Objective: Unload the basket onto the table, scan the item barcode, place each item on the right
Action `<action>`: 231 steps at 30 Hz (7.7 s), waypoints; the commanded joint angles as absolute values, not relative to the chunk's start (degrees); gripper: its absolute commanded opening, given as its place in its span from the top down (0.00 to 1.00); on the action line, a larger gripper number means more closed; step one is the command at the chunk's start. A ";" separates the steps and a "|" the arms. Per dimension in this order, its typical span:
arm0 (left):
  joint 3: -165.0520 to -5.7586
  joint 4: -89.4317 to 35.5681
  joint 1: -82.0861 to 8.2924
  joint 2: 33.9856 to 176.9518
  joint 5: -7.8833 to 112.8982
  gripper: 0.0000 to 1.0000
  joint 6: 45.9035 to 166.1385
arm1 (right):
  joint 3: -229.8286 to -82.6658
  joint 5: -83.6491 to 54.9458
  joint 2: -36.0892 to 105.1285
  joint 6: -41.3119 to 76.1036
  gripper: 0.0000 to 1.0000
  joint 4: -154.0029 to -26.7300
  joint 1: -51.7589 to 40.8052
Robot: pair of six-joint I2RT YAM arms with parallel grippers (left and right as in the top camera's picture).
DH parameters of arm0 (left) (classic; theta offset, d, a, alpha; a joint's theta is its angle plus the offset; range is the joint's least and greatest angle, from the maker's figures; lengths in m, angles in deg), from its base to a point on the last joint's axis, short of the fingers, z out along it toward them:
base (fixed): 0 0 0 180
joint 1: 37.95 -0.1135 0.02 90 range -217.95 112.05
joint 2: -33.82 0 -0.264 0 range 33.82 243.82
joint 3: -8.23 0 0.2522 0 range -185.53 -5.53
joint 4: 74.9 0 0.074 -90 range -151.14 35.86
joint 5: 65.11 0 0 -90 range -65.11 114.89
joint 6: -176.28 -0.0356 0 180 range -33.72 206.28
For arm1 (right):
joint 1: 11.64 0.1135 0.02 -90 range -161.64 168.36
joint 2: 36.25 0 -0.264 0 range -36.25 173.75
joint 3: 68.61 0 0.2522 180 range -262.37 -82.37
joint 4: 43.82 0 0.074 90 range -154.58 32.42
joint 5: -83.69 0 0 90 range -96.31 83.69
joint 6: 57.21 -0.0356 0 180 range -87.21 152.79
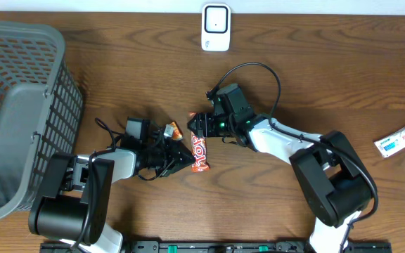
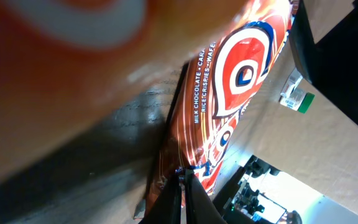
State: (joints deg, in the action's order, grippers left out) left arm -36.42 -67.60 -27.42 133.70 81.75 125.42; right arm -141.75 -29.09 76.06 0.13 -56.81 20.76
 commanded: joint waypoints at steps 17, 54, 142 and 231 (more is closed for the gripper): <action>-34.94 -65.52 -27.25 137.17 77.80 0.93 128.13 | -140.76 -27.52 78.03 6.71 0.99 -58.12 17.55; -41.08 -61.41 -42.39 106.77 79.76 0.58 124.89 | -140.78 63.73 73.46 36.28 0.81 -77.57 43.52; -42.26 -37.26 -42.55 106.73 65.95 0.57 112.09 | -161.20 -58.93 79.14 17.53 0.47 -85.63 13.37; -42.26 -32.01 -52.89 106.73 61.84 0.56 109.90 | -170.09 -49.22 89.13 15.19 0.30 -102.97 25.07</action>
